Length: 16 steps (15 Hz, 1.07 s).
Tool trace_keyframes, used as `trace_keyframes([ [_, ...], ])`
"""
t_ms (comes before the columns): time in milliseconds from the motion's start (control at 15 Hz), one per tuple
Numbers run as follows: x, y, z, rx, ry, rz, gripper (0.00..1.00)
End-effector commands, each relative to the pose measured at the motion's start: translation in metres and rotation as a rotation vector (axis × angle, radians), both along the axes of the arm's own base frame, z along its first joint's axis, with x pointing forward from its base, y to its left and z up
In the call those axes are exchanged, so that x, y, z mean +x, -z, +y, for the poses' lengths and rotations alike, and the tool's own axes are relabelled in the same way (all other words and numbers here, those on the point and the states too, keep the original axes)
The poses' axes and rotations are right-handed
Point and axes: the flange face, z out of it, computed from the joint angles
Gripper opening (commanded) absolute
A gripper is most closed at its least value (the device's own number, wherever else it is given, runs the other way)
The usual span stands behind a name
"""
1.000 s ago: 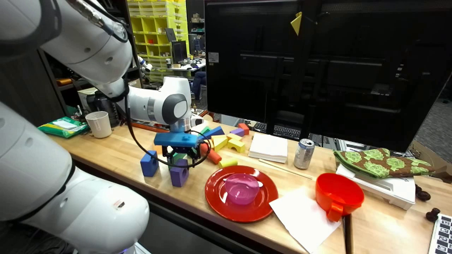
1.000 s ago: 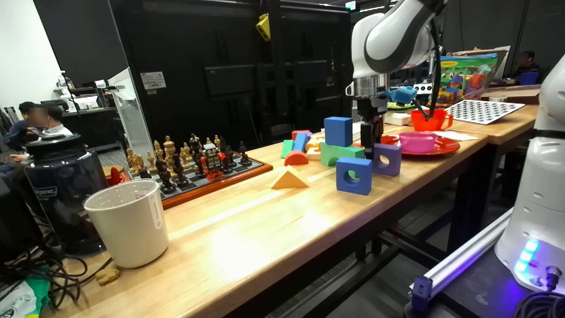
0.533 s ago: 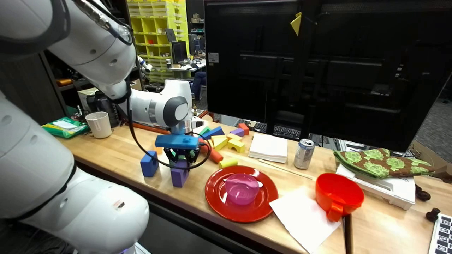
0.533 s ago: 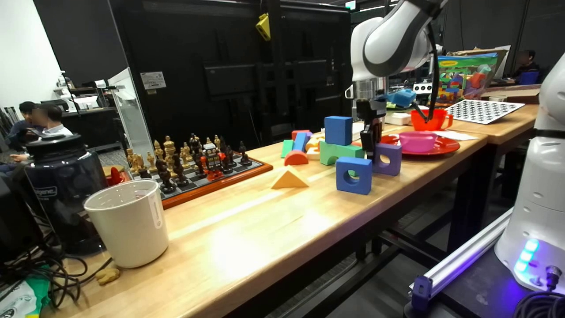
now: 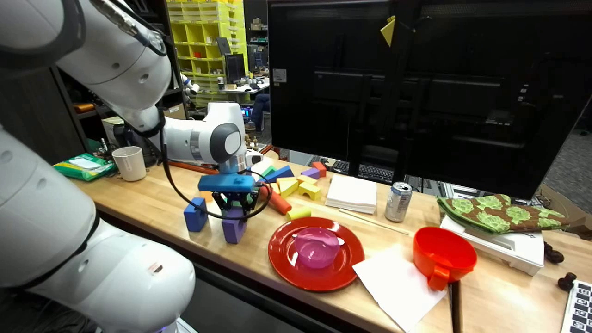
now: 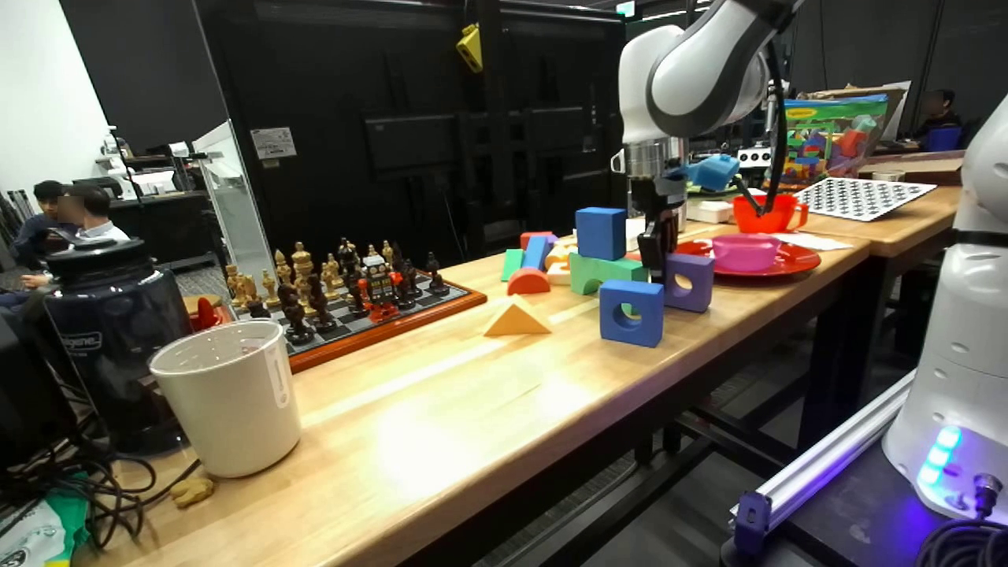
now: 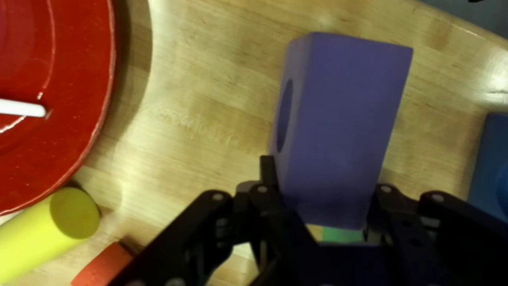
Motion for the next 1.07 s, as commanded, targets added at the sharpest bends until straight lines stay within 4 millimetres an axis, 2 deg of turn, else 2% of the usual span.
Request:
trace_keyframes([
  [0, -0.006, -0.005, 0.004, -0.038, 0.018, -0.020, 0.65],
  [133, -0.005, -0.006, 0.004, -0.044, 0.026, -0.018, 0.72],
  [400, -0.004, -0.010, -0.001, -0.054, 0.045, -0.031, 0.98],
  [1000, -0.016, -0.023, 0.005, -0.068, 0.100, -0.017, 1.00],
])
